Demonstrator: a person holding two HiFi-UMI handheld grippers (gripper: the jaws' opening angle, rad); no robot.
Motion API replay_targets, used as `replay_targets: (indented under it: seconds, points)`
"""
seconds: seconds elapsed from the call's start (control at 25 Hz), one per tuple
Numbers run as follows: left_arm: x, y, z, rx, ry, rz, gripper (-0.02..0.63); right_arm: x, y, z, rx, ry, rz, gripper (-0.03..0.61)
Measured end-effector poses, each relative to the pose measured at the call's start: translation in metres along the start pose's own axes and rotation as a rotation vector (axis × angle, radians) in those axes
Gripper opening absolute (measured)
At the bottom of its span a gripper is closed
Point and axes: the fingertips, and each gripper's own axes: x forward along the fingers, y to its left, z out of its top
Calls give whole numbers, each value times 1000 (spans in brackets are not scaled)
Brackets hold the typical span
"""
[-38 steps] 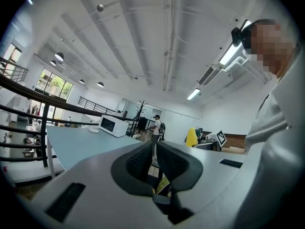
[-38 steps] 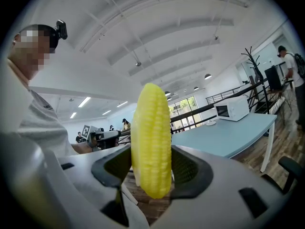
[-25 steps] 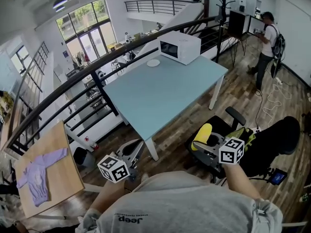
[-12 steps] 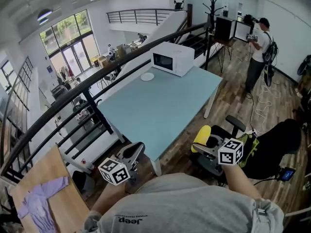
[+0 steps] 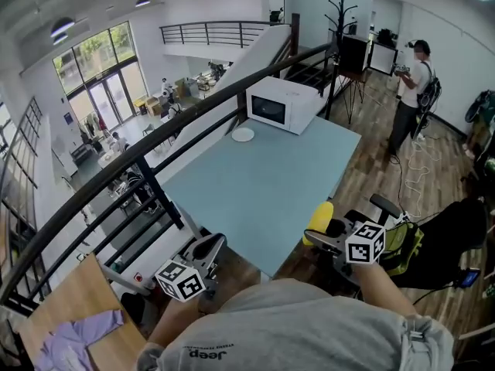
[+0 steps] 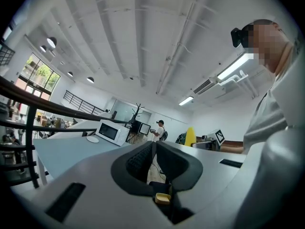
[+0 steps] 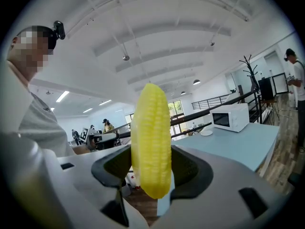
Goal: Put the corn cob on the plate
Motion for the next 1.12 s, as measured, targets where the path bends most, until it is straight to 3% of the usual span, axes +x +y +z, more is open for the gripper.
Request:
replay_targets:
  seconds: [0.36, 0.6, 0.84, 1.12]
  points:
    - [-19, 65, 5, -42, -14, 40, 44, 67, -1, 14, -17, 43, 20, 257]
    - [-1, 89, 3, -63, -2, 73, 44, 90, -29, 19, 3, 60, 47, 256]
    - [61, 104, -10, -75, 49, 116, 44, 95, -96, 12, 54, 60, 87, 257]
    - [183, 103, -5, -61, 88, 182, 44, 102, -226, 20, 104, 81, 152, 256]
